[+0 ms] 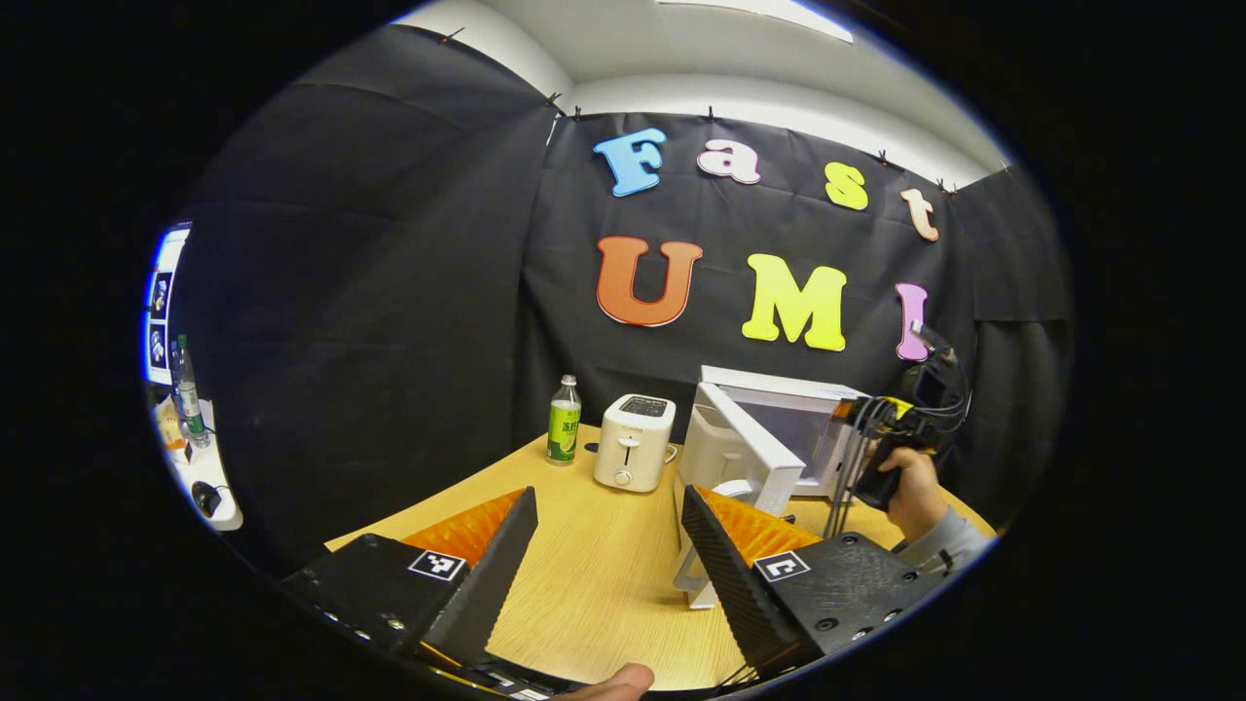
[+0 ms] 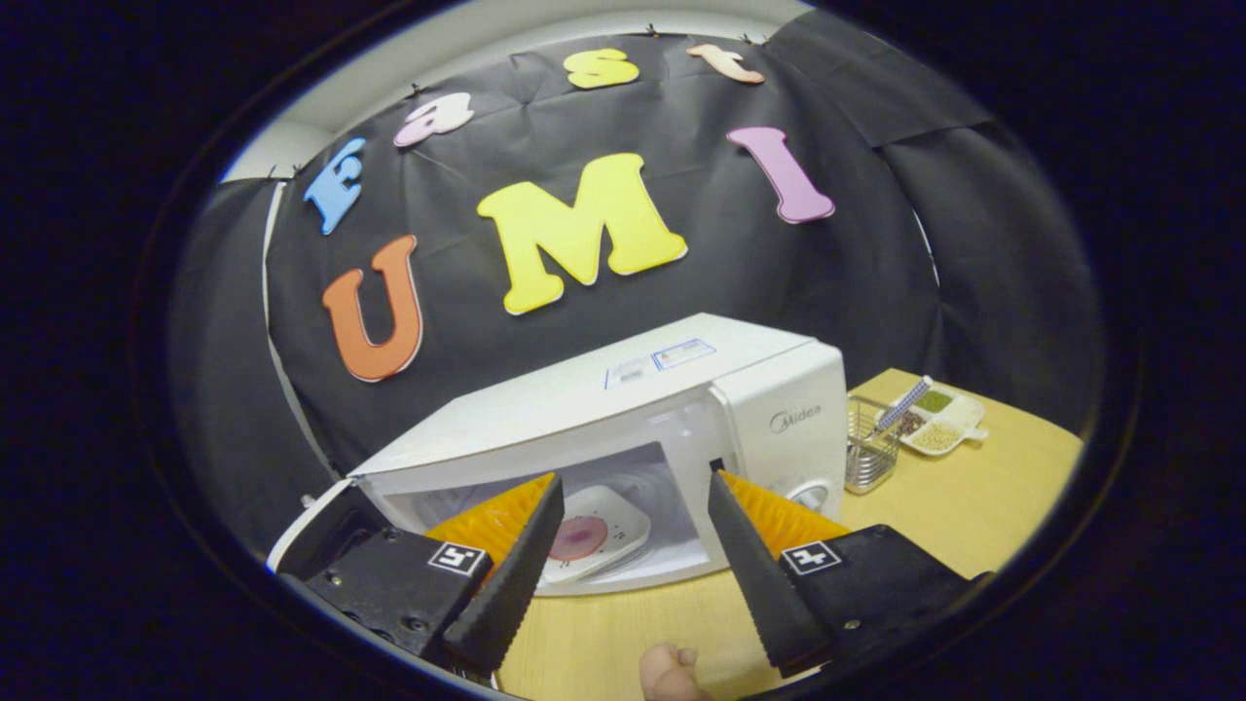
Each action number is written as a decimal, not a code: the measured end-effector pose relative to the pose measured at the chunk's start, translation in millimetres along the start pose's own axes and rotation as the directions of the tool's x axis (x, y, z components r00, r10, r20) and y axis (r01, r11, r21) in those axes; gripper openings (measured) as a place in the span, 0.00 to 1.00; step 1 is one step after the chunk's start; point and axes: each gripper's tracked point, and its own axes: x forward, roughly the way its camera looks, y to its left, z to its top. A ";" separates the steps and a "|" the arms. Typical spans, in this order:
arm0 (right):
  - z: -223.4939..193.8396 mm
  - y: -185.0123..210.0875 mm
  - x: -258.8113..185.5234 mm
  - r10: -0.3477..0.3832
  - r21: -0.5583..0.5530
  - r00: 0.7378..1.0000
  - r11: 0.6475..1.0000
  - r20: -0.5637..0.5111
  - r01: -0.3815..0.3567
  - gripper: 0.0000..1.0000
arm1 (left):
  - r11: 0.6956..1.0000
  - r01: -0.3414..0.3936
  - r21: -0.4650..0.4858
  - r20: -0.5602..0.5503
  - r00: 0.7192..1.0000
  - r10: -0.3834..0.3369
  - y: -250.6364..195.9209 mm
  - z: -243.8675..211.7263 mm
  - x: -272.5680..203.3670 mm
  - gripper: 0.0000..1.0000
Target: Open the microwave oven with the left hand, put the food in, and close the microwave oven.
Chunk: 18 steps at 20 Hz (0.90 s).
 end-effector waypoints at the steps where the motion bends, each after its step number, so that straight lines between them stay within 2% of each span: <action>1: 8.6 0.5 -13.7 0.024 -0.011 1.000 1.000 0.005 -0.024 1.00 | 1.000 0.010 -0.005 0.016 1.000 -0.010 1.4 1.6 4.0 0.92; 4: 42.1 -3.7 -63.2 0.082 -0.060 0.996 0.995 0.044 -0.080 1.00 | 0.999 0.018 -0.041 0.098 0.995 -0.014 10.3 14.3 14.6 0.89; 7: 77.2 -13.9 -114.6 0.116 -0.139 0.988 0.985 0.105 -0.101 1.00 | 1.000 -0.002 -0.031 0.127 0.992 0.006 22.2 10.1 30.1 0.87; 8: 86.6 -15.9 -132.9 0.125 -0.152 0.985 0.983 0.120 -0.106 1.00 | 1.000 0.014 -0.028 0.117 0.993 -0.011 17.3 5.0 33.0 0.70; 9: 97.2 -18.8 -151.8 0.142 -0.168 0.981 0.979 0.132 -0.119 0.91 | 0.999 0.034 -0.025 0.101 0.994 -0.031 13.4 -0.2 38.5 0.66; 10: 104.1 -23.1 -167.1 0.153 -0.183 0.980 0.975 0.131 -0.128 1.00 | 0.999 0.045 -0.019 0.087 0.995 -0.043 12.1 -6.4 42.3 0.57; 11: 110.6 -28.1 -182.9 0.157 -0.195 0.977 0.972 0.143 -0.128 1.00 | 0.998 0.055 -0.008 0.077 0.996 -0.054 10.0 -11.2 46.1 0.43; 12: 119.8 -34.1 -197.8 0.162 -0.215 0.973 0.969 0.164 -0.125 1.00 | 0.997 0.074 0.000 0.063 0.995 -0.074 5.4 -15.5 50.6 0.39; 13: 128.0 -42.8 -212.8 0.159 -0.236 0.971 0.965 0.181 -0.114 1.00 | 0.996 0.092 0.002 0.057 0.994 -0.092 0.5 -19.2 55.4 0.08; 14: 135.8 -51.3 -229.8 0.154 -0.253 0.968 0.962 0.197 -0.101 1.00 | 0.996 0.089 -0.001 0.051 0.995 -0.089 1.0 -22.3 59.5 0.13; 15: 144.6 -56.0 -245.5 0.153 -0.260 0.965 0.961 0.214 -0.094 1.00 | 0.996 0.093 0.002 0.041 0.995 -0.093 -0.9 -27.3 63.4 0.00; 16: 152.7 -62.0 -262.0 0.152 -0.257 0.961 0.962 0.232 -0.090 1.00 | 0.995 0.103 0.004 0.029 0.994 -0.103 -5.5 -33.6 66.9 0.00; 17: 155.2 -66.5 -279.0 0.156 -0.255 0.958 0.962 0.242 -0.093 0.91 | 0.992 0.126 -0.001 0.016 0.992 -0.126 -11.2 -38.7 69.9 0.00; 18: 153.3 -71.1 -285.8 0.159 -0.257 0.956 0.962 0.247 -0.093 0.91 | 0.987 0.159 -0.011 -0.001 0.987 -0.159 -23.4 -46.2 72.5 0.00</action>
